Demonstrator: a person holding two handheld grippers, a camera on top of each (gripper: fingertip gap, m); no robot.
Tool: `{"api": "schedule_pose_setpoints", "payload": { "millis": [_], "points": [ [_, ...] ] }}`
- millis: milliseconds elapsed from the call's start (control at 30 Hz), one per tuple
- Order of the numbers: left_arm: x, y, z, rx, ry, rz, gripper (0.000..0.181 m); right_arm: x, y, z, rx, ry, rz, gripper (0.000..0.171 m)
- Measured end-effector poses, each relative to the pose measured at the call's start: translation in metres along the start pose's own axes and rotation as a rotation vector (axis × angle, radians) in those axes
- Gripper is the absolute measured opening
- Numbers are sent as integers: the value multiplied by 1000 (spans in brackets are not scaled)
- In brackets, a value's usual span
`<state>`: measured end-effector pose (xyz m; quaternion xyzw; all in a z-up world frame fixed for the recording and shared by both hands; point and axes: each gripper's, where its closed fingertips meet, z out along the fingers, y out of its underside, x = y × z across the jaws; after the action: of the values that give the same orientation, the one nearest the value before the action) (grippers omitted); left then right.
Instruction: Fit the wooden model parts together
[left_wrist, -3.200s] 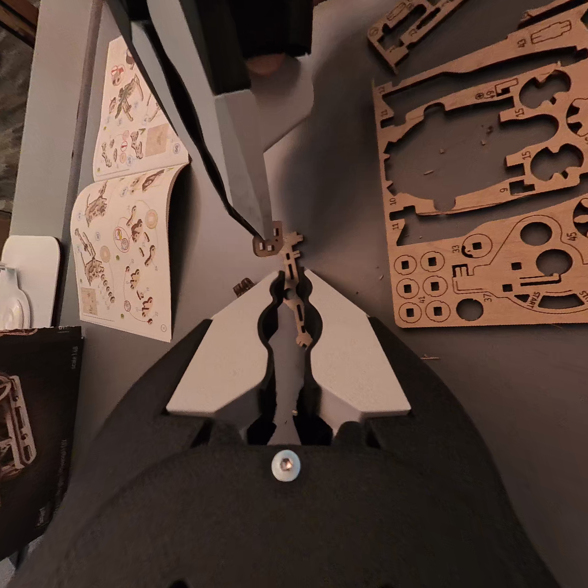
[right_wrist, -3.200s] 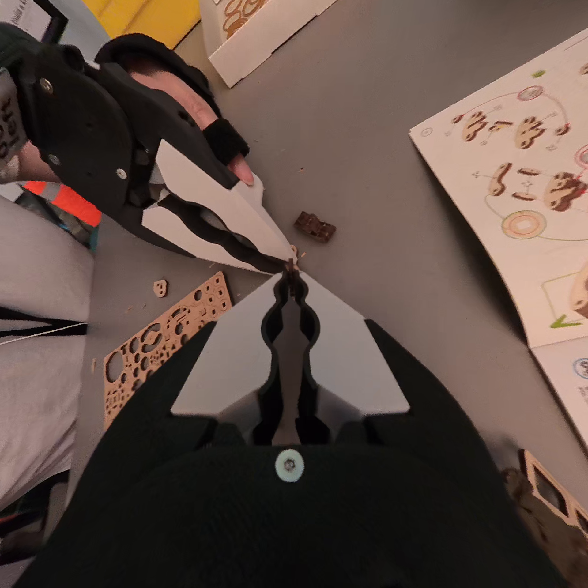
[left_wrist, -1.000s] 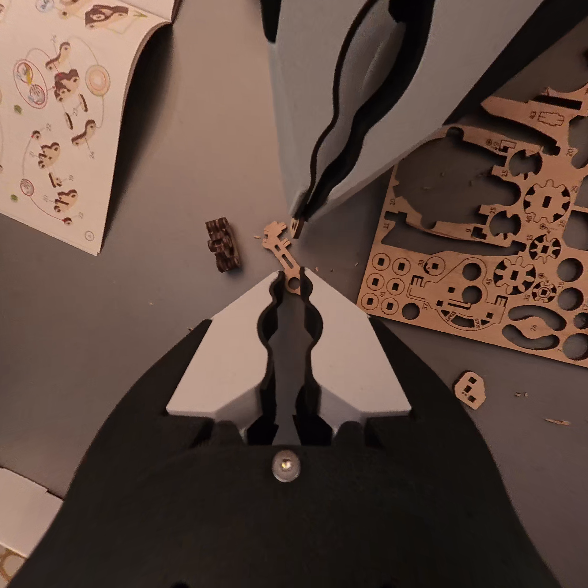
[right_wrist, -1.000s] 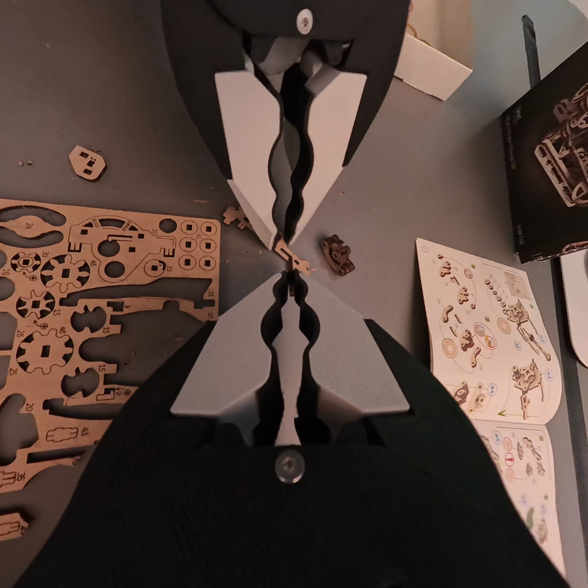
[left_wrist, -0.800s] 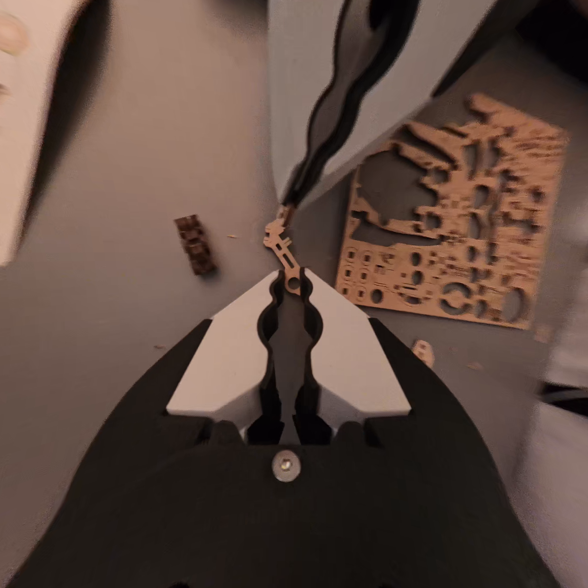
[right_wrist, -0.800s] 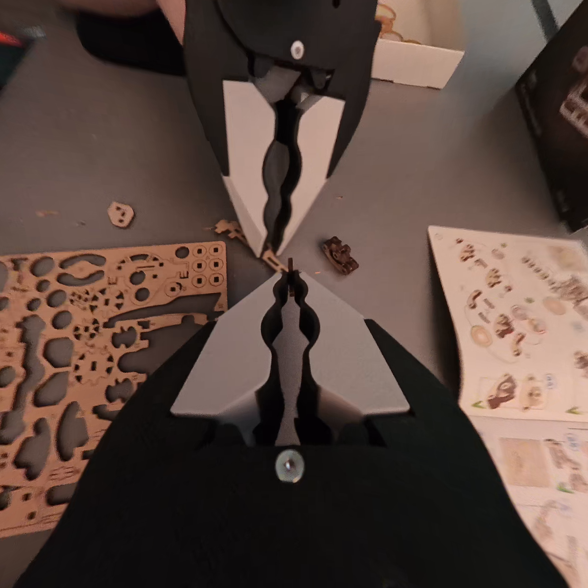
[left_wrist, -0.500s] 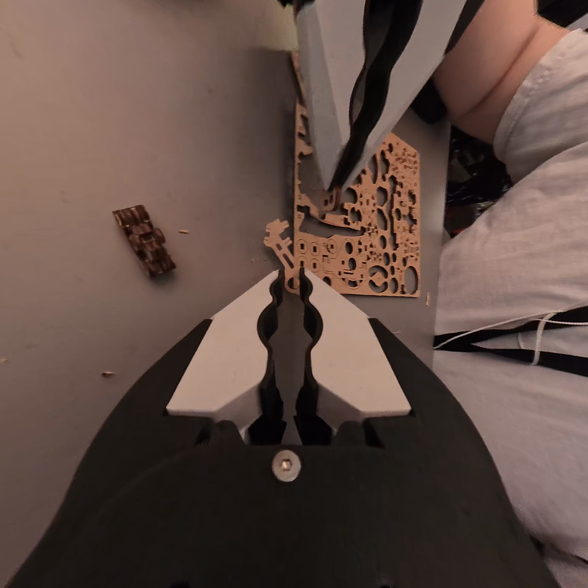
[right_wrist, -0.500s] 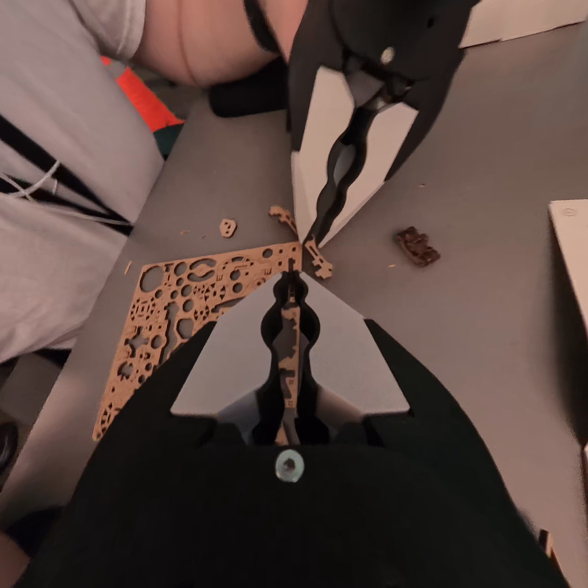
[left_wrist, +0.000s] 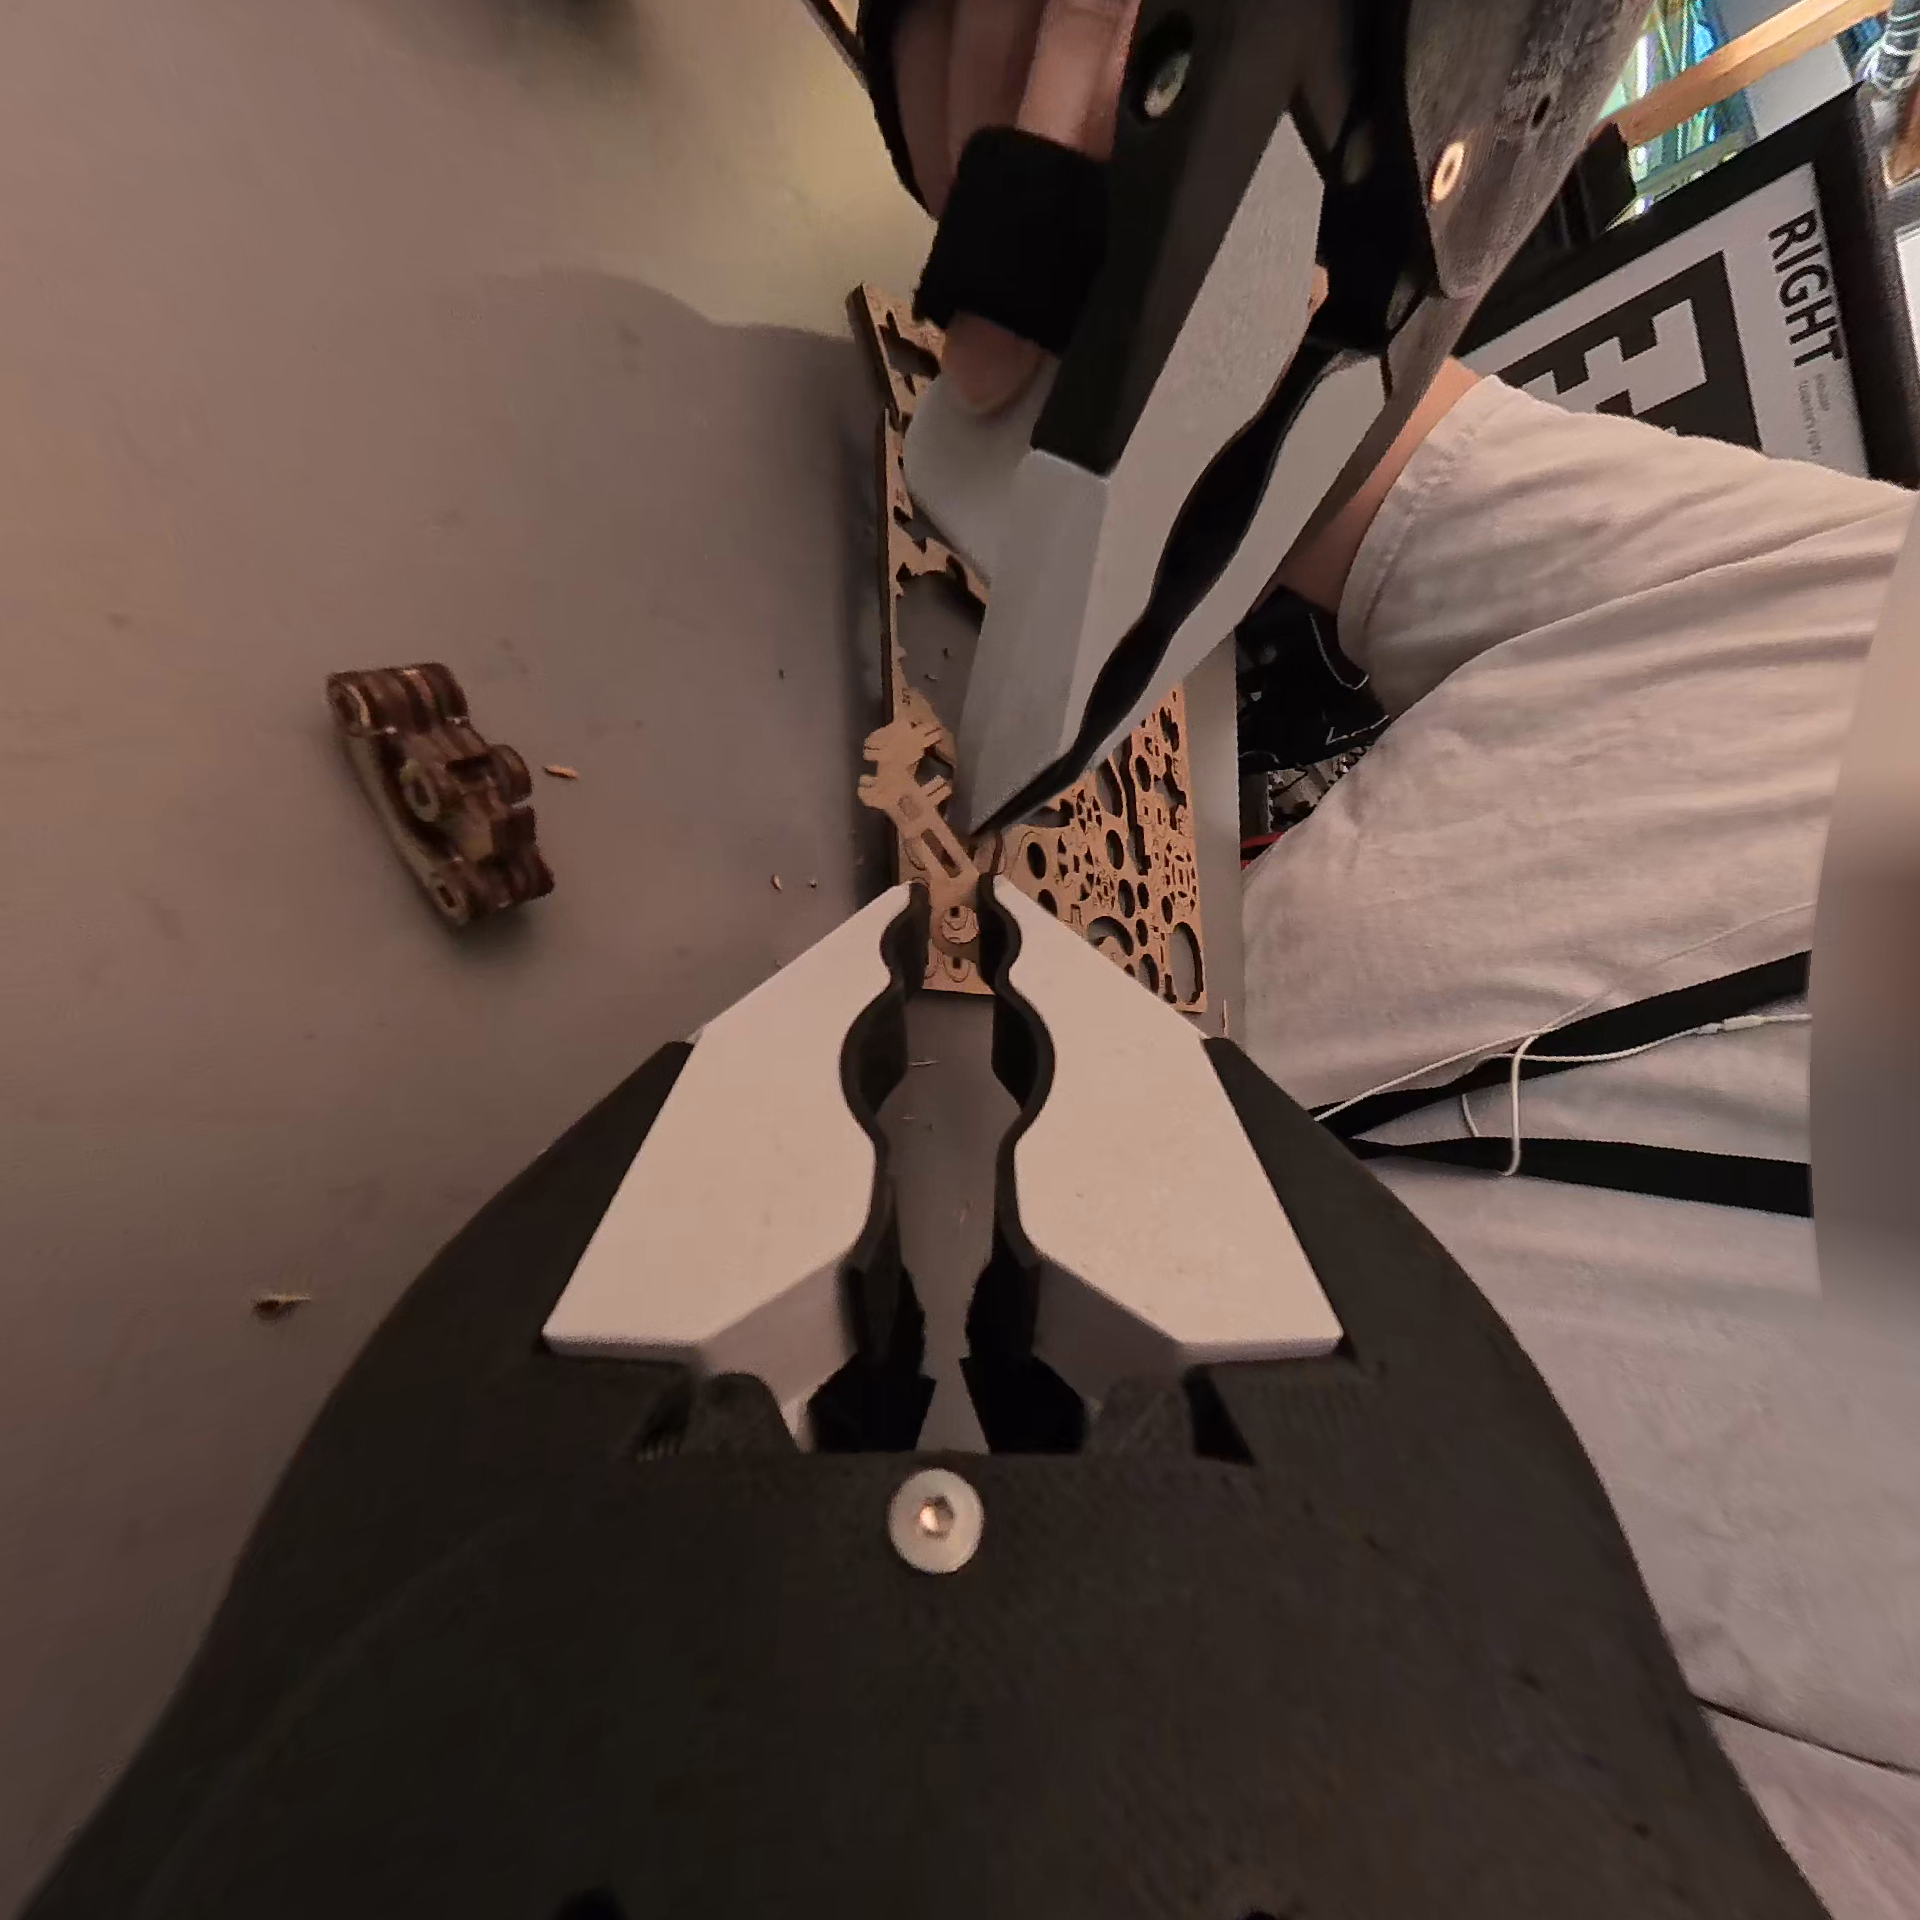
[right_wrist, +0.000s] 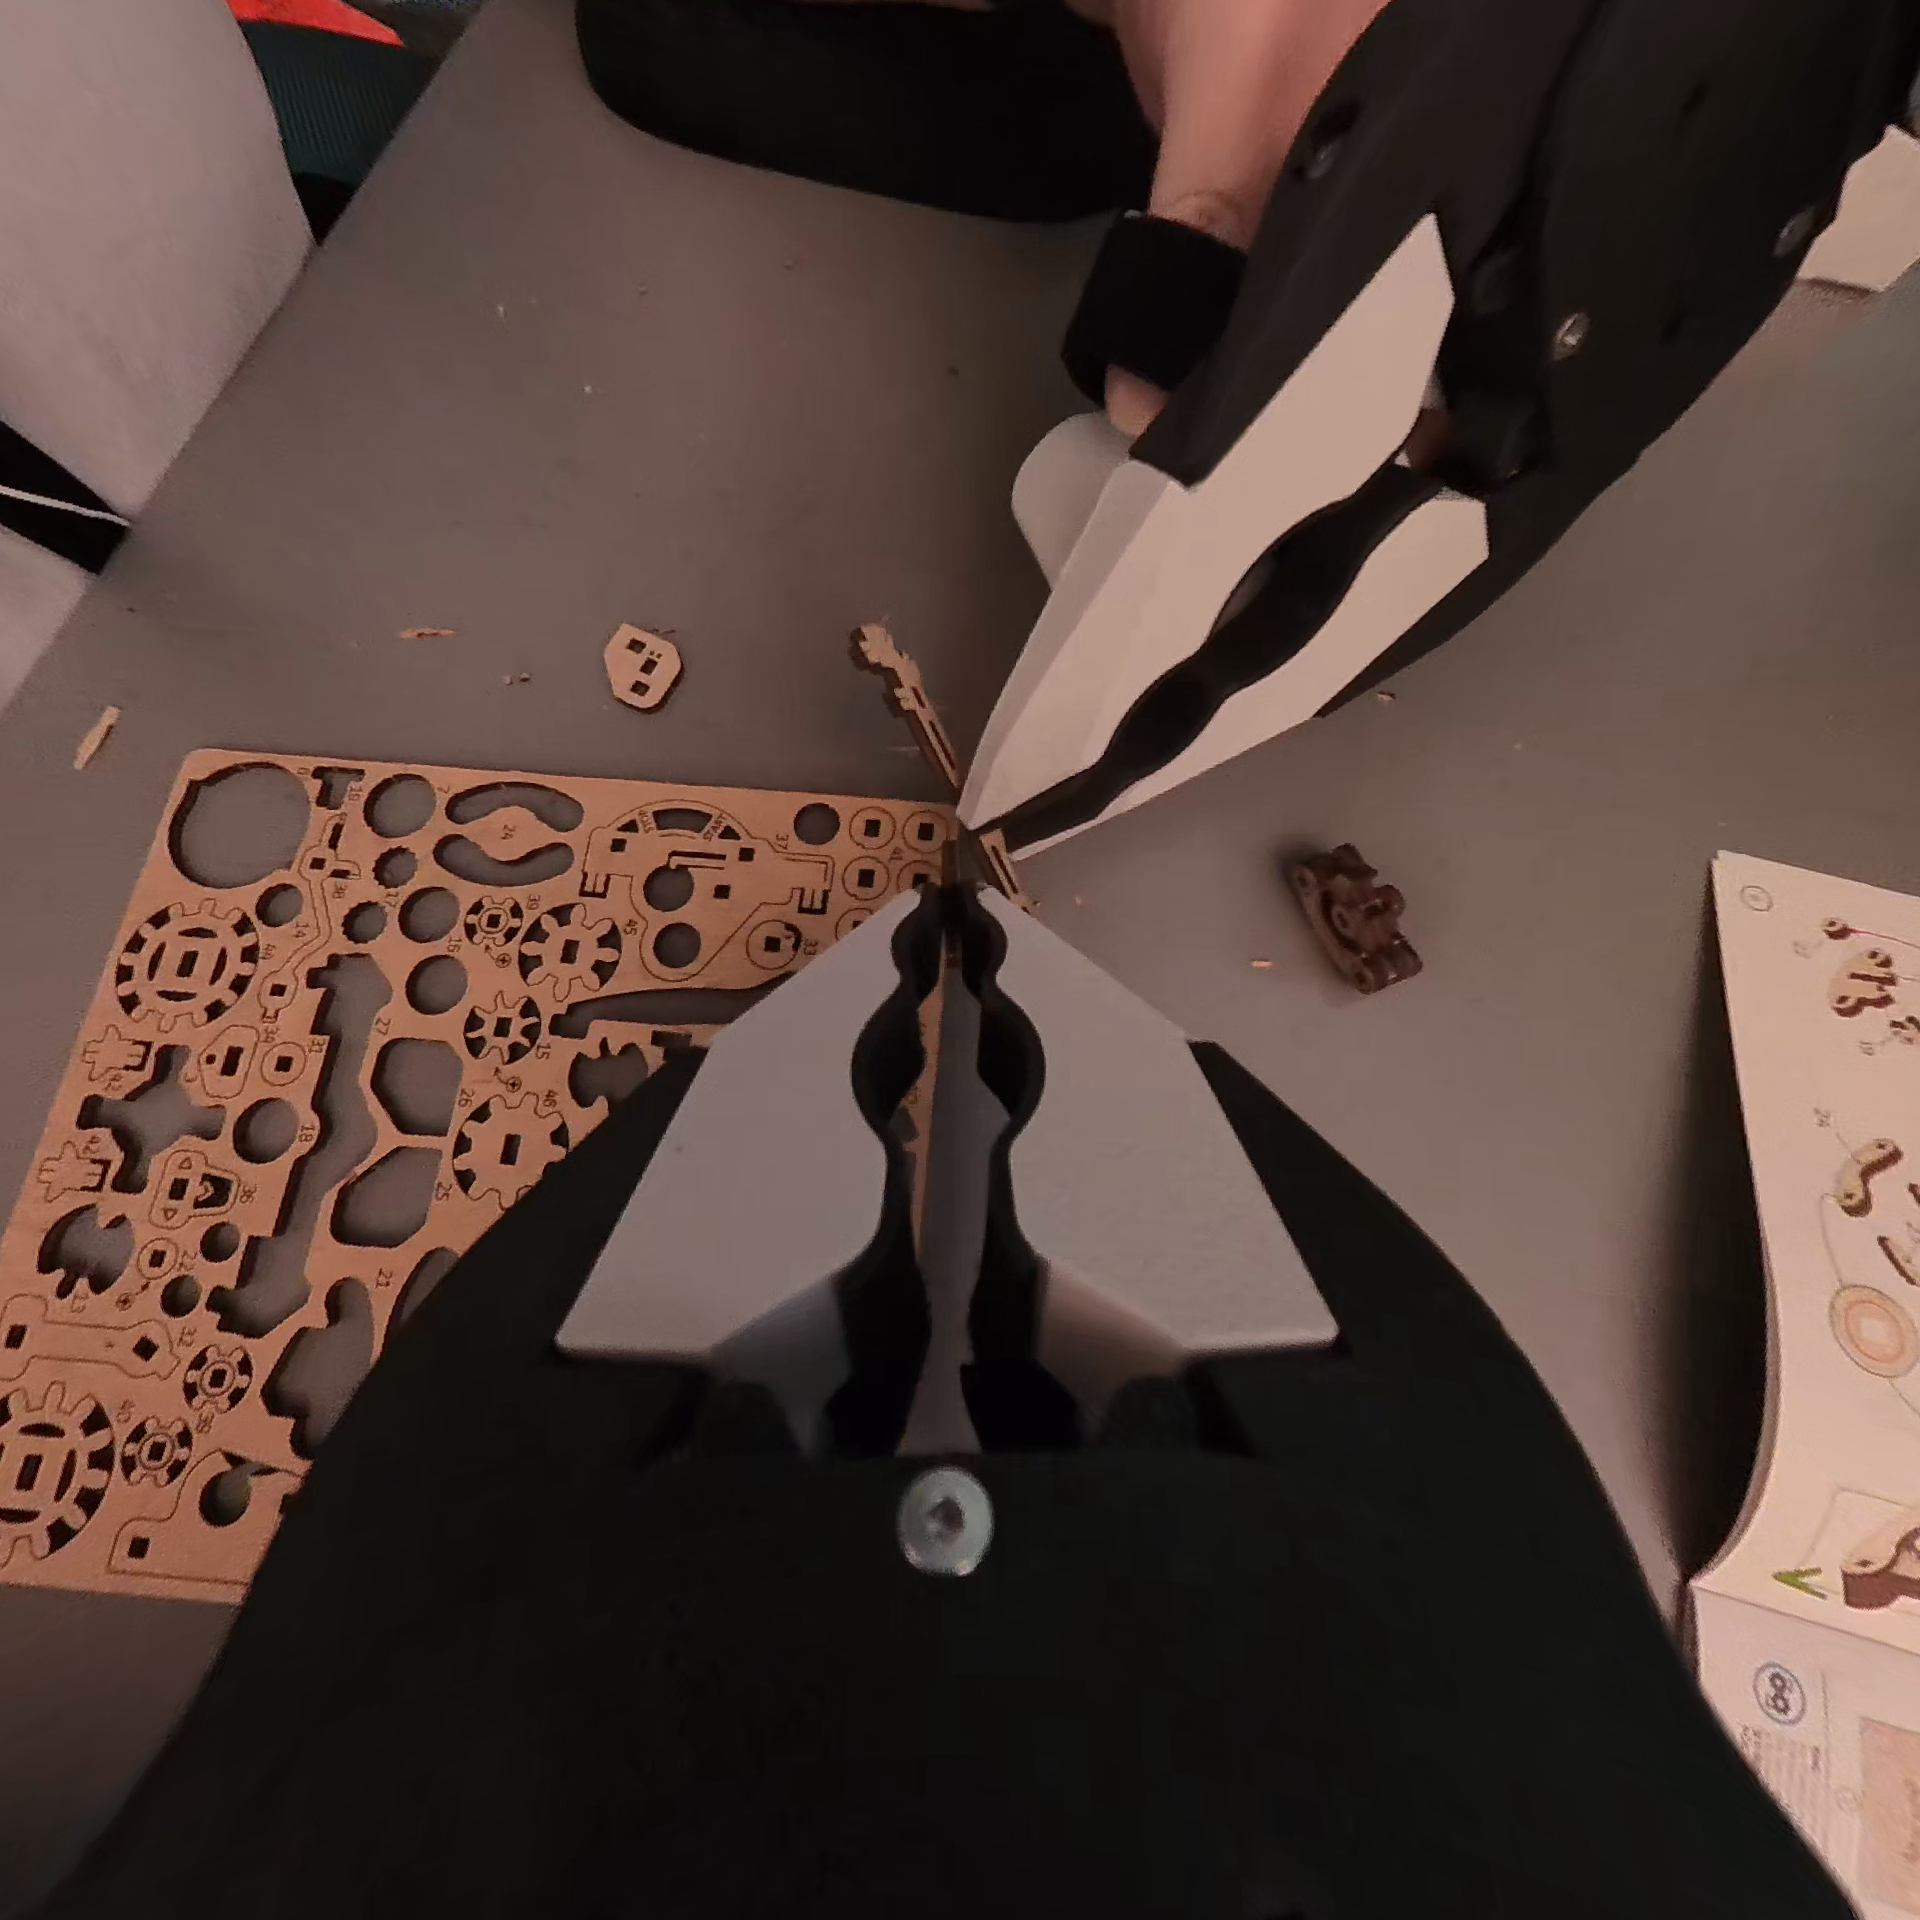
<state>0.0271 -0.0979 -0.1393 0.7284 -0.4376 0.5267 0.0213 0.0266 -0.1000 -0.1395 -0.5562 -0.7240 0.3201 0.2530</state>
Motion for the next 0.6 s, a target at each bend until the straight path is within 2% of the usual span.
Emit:
{"api": "schedule_pose_setpoints", "payload": {
  "millis": [300,600],
  "points": [
    [3,-6,-4,54,67,-49,7,2,-9,0,-2,93,-111,2],
    [-1,2,4,9,91,-92,8,-1,-4,7,-29,53,-75,1]
  ]
}}
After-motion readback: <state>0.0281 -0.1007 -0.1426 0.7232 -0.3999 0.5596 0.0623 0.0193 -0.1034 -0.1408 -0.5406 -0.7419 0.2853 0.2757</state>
